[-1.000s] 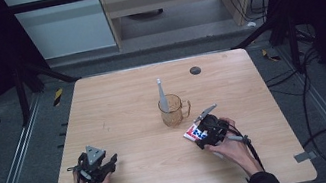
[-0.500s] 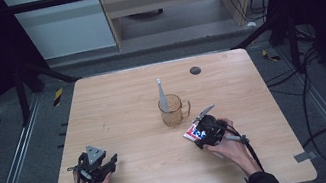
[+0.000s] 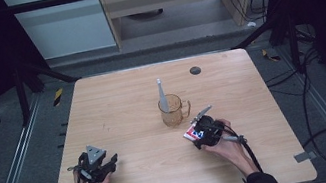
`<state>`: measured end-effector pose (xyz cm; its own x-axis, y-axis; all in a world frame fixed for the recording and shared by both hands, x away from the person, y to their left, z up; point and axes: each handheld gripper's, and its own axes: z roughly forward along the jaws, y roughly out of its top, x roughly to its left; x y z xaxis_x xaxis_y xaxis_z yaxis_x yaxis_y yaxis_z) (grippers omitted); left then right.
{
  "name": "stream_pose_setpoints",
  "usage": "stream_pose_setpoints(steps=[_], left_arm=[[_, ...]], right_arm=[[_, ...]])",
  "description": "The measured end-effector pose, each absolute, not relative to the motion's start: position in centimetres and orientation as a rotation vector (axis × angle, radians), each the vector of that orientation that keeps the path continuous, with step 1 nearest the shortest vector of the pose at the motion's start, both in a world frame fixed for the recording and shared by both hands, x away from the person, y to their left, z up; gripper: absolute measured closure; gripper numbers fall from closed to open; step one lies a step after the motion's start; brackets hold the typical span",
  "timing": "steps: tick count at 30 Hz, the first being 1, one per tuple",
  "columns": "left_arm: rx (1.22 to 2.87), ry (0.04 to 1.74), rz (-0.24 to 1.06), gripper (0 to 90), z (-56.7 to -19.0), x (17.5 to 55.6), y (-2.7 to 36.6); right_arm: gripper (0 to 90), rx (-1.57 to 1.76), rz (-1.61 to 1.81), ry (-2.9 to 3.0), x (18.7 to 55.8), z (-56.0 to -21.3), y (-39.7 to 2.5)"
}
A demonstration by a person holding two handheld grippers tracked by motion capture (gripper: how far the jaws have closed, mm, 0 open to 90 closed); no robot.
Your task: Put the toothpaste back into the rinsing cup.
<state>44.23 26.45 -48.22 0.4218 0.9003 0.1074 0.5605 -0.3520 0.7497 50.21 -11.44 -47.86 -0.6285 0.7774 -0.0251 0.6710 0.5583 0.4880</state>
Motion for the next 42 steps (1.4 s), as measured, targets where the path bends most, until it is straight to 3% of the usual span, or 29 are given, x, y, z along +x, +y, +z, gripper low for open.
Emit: stream_pose_setpoints(steps=[10, 22, 29, 42], left_arm=[[2.044, 1.232, 0.691, 53.1, -48.2, 44.2, 26.4], [2.045, 1.231, 0.69, 53.1, -48.2, 44.3, 26.4], [2.039, 1.23, 0.689, 53.2, -48.2, 44.2, 26.4], [2.028, 1.231, 0.685, 53.2, -48.1, 44.1, 26.4]], right_arm=[[43.2, 1.231, 0.647, 2.543, 50.2, -48.0, -11.3], [65.7, 1.271, 0.679, 2.533, 50.0, -47.0, -11.8], [68.1, 1.284, 0.699, 2.538, 49.8, -46.6, -12.3], [68.7, 1.256, 0.959, 2.426, 48.7, -42.9, -13.6]])
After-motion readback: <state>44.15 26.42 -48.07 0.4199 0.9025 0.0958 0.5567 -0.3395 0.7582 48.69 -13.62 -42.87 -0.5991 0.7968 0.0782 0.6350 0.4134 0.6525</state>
